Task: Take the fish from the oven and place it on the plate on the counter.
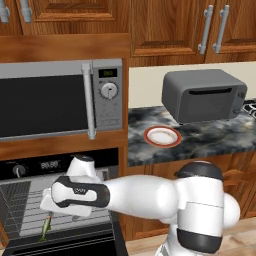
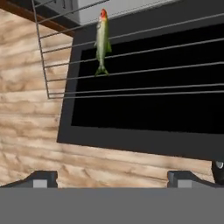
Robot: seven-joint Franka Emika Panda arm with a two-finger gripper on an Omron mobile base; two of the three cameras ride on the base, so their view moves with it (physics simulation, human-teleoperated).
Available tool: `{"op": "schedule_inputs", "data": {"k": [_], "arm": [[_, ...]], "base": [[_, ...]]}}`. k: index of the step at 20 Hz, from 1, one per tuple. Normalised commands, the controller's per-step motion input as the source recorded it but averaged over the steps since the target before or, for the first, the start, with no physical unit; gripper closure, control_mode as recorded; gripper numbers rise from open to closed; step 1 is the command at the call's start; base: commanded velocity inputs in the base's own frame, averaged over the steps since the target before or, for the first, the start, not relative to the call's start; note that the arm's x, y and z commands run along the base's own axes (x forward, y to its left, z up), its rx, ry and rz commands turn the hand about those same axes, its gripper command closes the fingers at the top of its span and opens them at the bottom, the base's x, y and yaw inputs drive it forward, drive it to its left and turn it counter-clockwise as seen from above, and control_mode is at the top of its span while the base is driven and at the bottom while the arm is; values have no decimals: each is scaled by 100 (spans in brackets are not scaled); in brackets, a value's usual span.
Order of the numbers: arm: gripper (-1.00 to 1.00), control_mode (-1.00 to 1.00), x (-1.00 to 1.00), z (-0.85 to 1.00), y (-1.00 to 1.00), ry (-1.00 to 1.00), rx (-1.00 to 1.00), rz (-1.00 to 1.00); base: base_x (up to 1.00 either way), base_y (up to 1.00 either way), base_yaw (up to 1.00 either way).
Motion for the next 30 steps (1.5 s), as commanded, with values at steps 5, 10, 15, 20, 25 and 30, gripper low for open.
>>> {"op": "schedule_inputs", "data": {"k": [5,10,15,20,25,30], "arm": [[-100,-100,27,-16,3,20,-21,-31],[-100,-100,35,-50,9,29,-21,-30],[-100,-100,3,-93,6,2,-16,-18],[-100,-100,0,-20,16,-3,-14,-1],[-100,-100,12,0,20,0,-15,14],[-100,-100,9,-3,33,0,-16,23]], "base": [[0,0,0],[0,0,0],[0,0,0],[0,0,0],[0,0,0],[0,0,0]]}}
